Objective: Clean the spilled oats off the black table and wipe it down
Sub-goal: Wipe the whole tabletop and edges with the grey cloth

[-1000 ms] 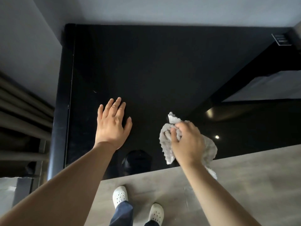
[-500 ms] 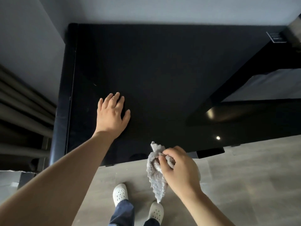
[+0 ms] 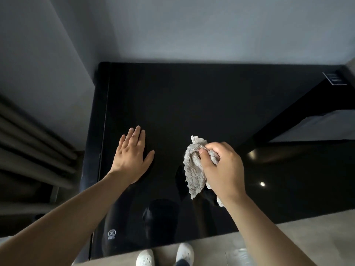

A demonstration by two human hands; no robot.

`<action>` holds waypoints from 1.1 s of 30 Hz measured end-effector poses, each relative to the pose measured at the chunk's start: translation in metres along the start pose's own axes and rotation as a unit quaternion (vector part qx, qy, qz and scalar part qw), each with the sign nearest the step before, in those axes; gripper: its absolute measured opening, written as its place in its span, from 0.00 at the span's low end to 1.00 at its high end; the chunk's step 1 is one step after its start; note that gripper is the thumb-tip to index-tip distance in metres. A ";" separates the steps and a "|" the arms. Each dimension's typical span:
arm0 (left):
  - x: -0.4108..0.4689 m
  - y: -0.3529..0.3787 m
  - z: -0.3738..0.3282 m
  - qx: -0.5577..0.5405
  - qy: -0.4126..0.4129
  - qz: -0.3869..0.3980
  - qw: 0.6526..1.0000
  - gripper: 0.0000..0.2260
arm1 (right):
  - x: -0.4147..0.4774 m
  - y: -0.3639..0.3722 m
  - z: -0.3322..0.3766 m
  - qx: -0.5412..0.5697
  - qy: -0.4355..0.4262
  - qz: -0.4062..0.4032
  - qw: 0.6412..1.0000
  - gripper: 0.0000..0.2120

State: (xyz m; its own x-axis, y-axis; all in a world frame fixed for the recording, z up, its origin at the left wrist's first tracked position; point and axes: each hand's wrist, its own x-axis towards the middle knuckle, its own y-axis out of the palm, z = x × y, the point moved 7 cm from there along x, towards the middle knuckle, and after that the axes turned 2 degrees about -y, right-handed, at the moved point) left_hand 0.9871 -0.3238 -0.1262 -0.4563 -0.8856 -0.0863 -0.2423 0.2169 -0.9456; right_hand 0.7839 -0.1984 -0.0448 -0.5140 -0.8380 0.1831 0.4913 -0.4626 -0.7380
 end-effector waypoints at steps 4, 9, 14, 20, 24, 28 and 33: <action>0.036 0.001 0.000 0.002 0.042 0.009 0.999 0.32 | 0.053 0.029 0.003 -0.002 -0.005 -0.001 1.000 0.04; 0.077 0.008 -0.005 0.005 0.032 -0.005 0.999 0.35 | 0.125 0.061 -0.005 0.017 0.015 0.006 1.000 0.06; 0.128 -0.004 0.012 0.018 -0.019 -0.042 0.999 0.33 | 0.209 0.083 -0.010 -0.019 -0.035 -0.002 0.999 0.07; 0.126 -0.007 0.012 -0.023 0.005 -0.056 0.998 0.27 | 0.312 0.123 -0.012 -0.047 -0.066 0.002 0.997 0.09; 0.129 -0.007 0.012 -0.031 0.002 -0.052 0.998 0.26 | 0.365 0.157 -0.015 -0.075 -0.068 0.001 0.995 0.11; 0.128 -0.006 0.012 -0.027 0.001 -0.047 0.999 0.26 | 0.376 0.178 -0.012 -0.138 -0.073 0.007 0.988 0.12; 0.127 -0.006 0.011 -0.023 0.001 -0.049 0.999 0.25 | 0.346 0.176 0.001 -0.146 -0.132 -0.005 0.980 0.13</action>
State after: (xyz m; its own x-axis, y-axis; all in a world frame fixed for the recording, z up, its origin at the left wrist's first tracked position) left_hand 0.9397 -0.4422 -0.1350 -0.4296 -0.9030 0.0067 -0.3250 0.1477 -0.9341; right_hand 0.6930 -0.5698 -0.1109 -0.2993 -0.8972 0.3246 0.2452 -0.4011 -0.8826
